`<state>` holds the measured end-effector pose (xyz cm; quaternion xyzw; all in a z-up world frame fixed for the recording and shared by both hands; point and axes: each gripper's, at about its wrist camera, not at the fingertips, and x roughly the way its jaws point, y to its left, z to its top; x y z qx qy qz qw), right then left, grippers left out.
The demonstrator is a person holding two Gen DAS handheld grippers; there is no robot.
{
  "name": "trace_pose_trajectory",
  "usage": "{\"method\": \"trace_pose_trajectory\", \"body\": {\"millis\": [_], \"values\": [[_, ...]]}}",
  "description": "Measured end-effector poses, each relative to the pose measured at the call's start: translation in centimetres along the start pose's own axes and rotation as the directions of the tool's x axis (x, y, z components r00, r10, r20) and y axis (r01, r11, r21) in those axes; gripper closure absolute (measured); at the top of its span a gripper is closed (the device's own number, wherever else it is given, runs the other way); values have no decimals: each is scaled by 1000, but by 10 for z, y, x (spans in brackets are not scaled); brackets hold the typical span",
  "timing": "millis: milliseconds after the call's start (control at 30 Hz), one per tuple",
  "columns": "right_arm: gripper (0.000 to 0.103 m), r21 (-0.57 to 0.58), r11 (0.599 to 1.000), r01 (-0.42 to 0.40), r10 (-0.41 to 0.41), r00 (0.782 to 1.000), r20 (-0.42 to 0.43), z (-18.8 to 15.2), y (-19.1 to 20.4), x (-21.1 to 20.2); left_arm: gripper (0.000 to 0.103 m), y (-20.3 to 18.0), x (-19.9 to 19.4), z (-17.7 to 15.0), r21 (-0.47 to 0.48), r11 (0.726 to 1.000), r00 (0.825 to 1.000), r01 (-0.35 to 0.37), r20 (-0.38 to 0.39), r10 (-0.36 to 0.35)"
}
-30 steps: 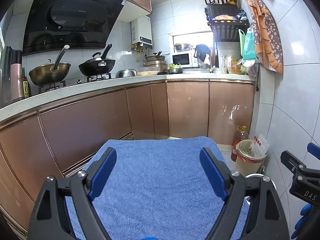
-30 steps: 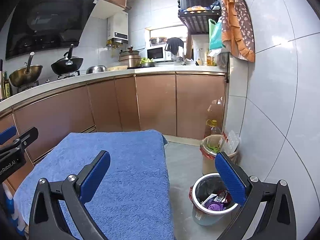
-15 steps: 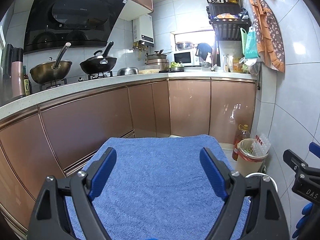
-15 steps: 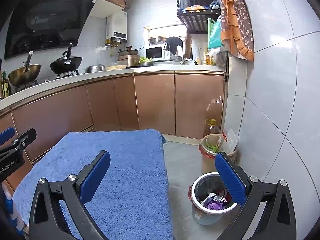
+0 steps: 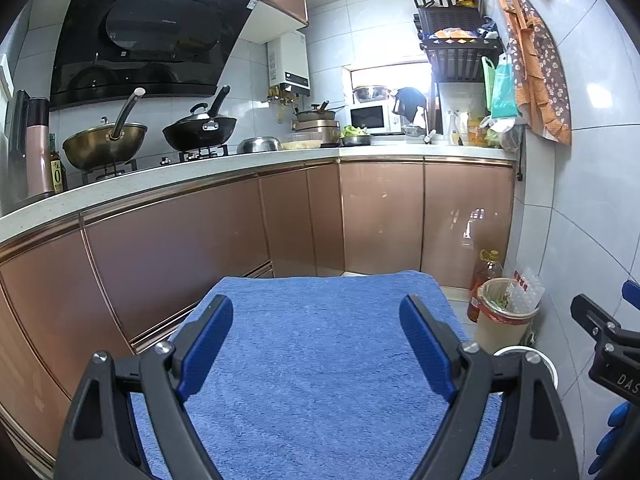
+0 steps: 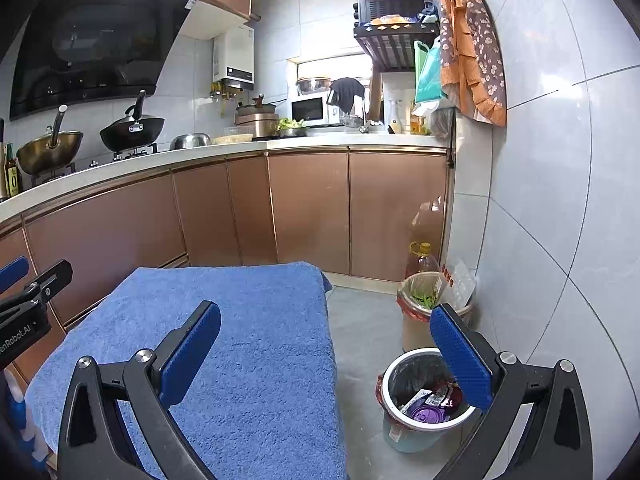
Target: Collect trash
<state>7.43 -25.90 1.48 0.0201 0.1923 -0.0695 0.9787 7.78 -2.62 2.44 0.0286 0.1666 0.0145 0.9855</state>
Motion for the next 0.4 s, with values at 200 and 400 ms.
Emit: {"method": "trace_pose_trajectory", "body": {"millis": [200, 400], "values": [[0, 0, 1000, 10, -10, 1000, 3, -1, -1, -1, 18, -2, 2, -1, 0, 1000, 1000, 25, -10, -25], [0, 0, 1000, 14, -14, 1000, 4, -1, -2, -1, 18, -1, 4, -2, -17, 999, 999, 49, -23, -49]]}}
